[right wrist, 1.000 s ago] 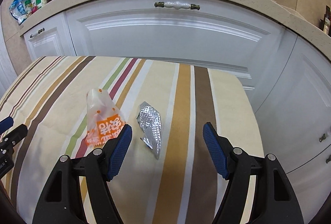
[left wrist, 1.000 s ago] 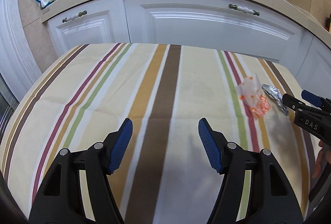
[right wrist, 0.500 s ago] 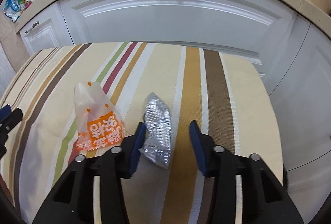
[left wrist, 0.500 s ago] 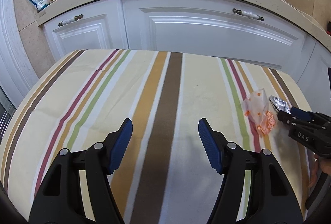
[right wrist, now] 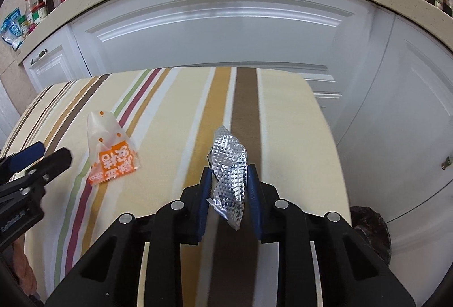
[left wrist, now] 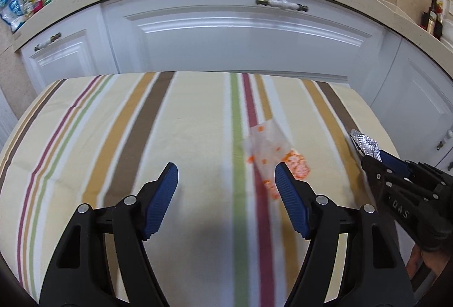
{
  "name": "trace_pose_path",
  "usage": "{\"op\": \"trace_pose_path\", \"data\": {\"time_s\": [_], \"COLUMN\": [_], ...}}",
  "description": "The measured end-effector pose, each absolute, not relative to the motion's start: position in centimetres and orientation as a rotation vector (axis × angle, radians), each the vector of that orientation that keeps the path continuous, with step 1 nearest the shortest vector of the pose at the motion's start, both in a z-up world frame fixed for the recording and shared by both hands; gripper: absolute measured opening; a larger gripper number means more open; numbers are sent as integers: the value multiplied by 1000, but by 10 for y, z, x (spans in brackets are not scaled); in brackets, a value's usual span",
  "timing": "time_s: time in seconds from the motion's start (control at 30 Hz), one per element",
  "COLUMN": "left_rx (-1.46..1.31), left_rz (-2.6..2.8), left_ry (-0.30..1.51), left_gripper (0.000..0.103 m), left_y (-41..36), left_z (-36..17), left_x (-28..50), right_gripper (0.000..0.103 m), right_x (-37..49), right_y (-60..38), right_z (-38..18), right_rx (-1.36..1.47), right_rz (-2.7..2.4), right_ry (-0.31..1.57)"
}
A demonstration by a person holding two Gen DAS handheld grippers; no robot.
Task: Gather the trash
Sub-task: 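Grasp the silver foil wrapper with the right tool while the left tool grasps the orange-print bag, then carry the foil wrapper and orange-print bag to the bin and release both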
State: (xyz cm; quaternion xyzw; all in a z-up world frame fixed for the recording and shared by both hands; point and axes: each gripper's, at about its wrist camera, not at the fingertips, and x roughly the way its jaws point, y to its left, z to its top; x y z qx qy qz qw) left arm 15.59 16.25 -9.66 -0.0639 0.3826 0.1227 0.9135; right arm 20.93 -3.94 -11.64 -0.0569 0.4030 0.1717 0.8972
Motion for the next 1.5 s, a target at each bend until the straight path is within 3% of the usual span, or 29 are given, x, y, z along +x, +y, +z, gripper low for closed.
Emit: {"op": "trace_pose_path", "data": {"time_s": [0.33,0.37,0.43,0.5,0.73,1.5], "left_rx": [-92,-99,-113,-125,-111,-47], "left_rz": [214,214,207,197,169,140], "left_ry": [833,833,838,851,835,763], "left_gripper": [70,67,46,33,17,13], "left_y": [133,133,134,136,135,108], "left_z": [-117,-118,-120,-122,-120,-79], "left_x": [194,194,195,197,192,133], "right_gripper": [26,26,26,26,26,26], "right_x": [209,209,209,209,208,166], "right_y": [-61,-62,-64,-66,-67,-92], "right_z": [-113,-113,-113,-114,-113,-89], "right_rx": [-73,-70,-63,-52,-46,-47], "right_rz": [353,354,358,362,369,312], "right_ry": [810,809,808,812,802,737]}}
